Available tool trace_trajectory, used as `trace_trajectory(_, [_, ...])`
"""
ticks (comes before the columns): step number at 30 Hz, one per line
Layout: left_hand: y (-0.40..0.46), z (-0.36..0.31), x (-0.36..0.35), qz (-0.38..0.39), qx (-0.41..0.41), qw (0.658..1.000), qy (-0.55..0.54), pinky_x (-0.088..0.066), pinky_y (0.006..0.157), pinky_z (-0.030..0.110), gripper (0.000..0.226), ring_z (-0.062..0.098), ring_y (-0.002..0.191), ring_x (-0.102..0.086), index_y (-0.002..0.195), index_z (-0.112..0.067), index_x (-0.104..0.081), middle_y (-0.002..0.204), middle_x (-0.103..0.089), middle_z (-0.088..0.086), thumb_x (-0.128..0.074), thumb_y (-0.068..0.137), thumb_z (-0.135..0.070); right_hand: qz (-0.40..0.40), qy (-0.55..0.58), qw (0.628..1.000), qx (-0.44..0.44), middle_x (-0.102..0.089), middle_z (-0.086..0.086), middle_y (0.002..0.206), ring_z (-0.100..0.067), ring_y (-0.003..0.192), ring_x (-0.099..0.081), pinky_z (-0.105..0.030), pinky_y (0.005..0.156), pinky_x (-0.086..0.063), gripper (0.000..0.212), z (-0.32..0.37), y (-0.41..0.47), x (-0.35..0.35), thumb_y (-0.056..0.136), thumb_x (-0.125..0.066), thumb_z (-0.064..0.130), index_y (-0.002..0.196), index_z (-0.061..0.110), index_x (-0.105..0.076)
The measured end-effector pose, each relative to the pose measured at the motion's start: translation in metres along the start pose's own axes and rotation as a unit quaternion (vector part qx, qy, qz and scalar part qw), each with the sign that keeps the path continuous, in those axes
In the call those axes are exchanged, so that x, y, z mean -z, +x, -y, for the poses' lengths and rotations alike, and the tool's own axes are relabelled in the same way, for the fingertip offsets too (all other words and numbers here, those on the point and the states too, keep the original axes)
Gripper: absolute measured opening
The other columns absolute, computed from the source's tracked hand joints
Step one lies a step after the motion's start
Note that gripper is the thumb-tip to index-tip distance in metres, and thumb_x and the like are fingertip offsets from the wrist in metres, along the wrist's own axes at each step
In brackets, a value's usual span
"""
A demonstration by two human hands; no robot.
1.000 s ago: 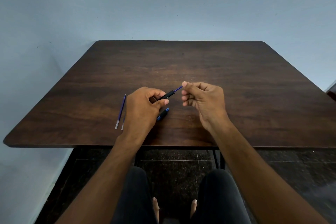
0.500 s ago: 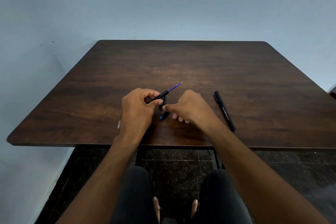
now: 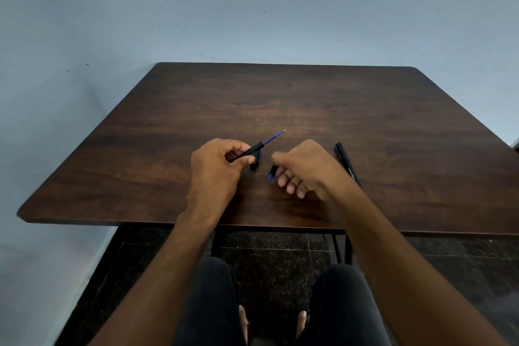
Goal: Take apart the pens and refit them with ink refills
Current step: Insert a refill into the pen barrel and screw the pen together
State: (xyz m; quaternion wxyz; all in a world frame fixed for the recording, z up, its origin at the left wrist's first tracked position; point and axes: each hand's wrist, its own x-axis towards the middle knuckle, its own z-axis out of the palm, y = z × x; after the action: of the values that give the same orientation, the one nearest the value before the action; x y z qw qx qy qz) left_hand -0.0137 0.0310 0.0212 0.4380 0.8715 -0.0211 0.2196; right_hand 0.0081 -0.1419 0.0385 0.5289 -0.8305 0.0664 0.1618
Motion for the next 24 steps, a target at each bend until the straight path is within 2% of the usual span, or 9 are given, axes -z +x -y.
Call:
trace_trajectory(2, [0.0, -0.001, -0.002, 0.002, -0.003, 1.0, 0.0, -0.038, 0.065, 0.002, 0.019, -0.008, 0.073, -0.059, 0.081, -0.03, -0.076, 0.076, -0.066, -0.014, -0.085, 0.074, -0.015, 0.016, 0.106, 0.994, 0.005, -0.072, -0.019, 0.065, -0.024, 0.044, -0.065, -0.025, 0.038, -0.049, 0.029, -0.006, -0.005, 0.01, 0.091, -0.058, 0.018, 0.077, -0.004, -0.07])
trace_trajectory(4, [-0.001, -0.001, -0.004, 0.004, -0.005, 1.0, -0.001, -0.039, 0.065, 0.003, 0.018, -0.007, 0.072, -0.059, 0.082, -0.028, -0.078, 0.077, -0.067, -0.012, -0.085, 0.074, -0.014, 0.0, 0.199, 0.98, 0.027, -0.074, -0.025, 0.073, -0.029, 0.05, -0.07, -0.028, 0.04, -0.053, 0.027, -0.011, -0.007, 0.016, 0.094, -0.054, 0.014, 0.081, -0.007, -0.067])
trace_trajectory(6, [-0.002, -0.002, -0.006, 0.01, -0.008, 1.0, -0.004, -0.04, 0.066, 0.004, 0.018, -0.006, 0.073, -0.059, 0.084, -0.027, -0.078, 0.078, -0.068, -0.012, -0.085, 0.074, -0.014, -0.032, 0.305, 0.95, 0.063, -0.074, -0.026, 0.072, -0.03, 0.05, -0.07, -0.029, 0.041, -0.055, 0.02, -0.016, -0.006, 0.025, 0.095, -0.051, 0.007, 0.086, -0.006, -0.063])
trace_trajectory(9, [-0.004, -0.002, -0.009, 0.021, -0.019, 1.0, 0.0, -0.042, 0.066, 0.007, 0.018, -0.002, 0.074, -0.06, 0.085, -0.029, -0.078, 0.078, -0.067, -0.014, -0.085, 0.075, -0.016, -0.071, 0.41, 0.902, 0.114, -0.074, -0.025, 0.075, -0.032, 0.06, -0.073, -0.033, 0.052, -0.06, 0.012, -0.021, -0.004, 0.039, 0.095, -0.055, 0.0, 0.09, -0.005, -0.064])
trace_trajectory(12, [-0.004, -0.003, -0.01, 0.024, -0.033, 0.999, 0.018, -0.042, 0.066, 0.009, 0.019, 0.0, 0.073, -0.061, 0.085, -0.032, -0.077, 0.077, -0.066, -0.016, -0.085, 0.075, -0.018, -0.062, 0.439, 0.886, 0.14, -0.076, -0.026, 0.086, -0.036, 0.074, -0.076, -0.037, 0.065, -0.062, 0.009, -0.023, -0.005, 0.042, 0.095, -0.062, 0.001, 0.095, -0.006, -0.067])
trace_trajectory(15, [-0.004, -0.004, -0.011, 0.023, -0.04, 0.999, 0.027, -0.041, 0.065, 0.008, 0.02, 0.0, 0.072, -0.06, 0.085, -0.032, -0.077, 0.075, -0.065, -0.016, -0.085, 0.075, -0.018, -0.056, 0.451, 0.878, 0.153, -0.076, -0.029, 0.093, -0.039, 0.085, -0.076, -0.038, 0.071, -0.063, 0.012, -0.025, -0.005, 0.039, 0.094, -0.066, 0.003, 0.099, -0.008, -0.068])
trace_trajectory(20, [-0.001, -0.003, -0.011, 0.024, -0.041, 0.999, 0.025, -0.04, 0.065, 0.006, 0.019, -0.001, 0.074, -0.06, 0.084, -0.032, -0.077, 0.076, -0.065, -0.015, -0.085, 0.074, -0.018, -0.046, 0.442, 0.882, 0.156, -0.075, -0.029, 0.095, -0.04, 0.086, -0.076, -0.038, 0.073, -0.063, 0.014, -0.023, -0.004, 0.037, 0.093, -0.066, 0.002, 0.101, -0.01, -0.068])
trace_trajectory(24, [0.0, -0.003, -0.011, 0.023, -0.039, 0.999, 0.027, -0.043, 0.067, 0.013, 0.019, -0.001, 0.072, -0.06, 0.085, -0.033, -0.077, 0.077, -0.066, -0.015, -0.085, 0.075, -0.019, -0.04, 0.433, 0.886, 0.158, -0.075, -0.03, 0.095, -0.04, 0.085, -0.076, -0.038, 0.073, -0.063, 0.013, -0.022, -0.004, 0.035, 0.093, -0.066, 0.001, 0.1, -0.01, -0.068])
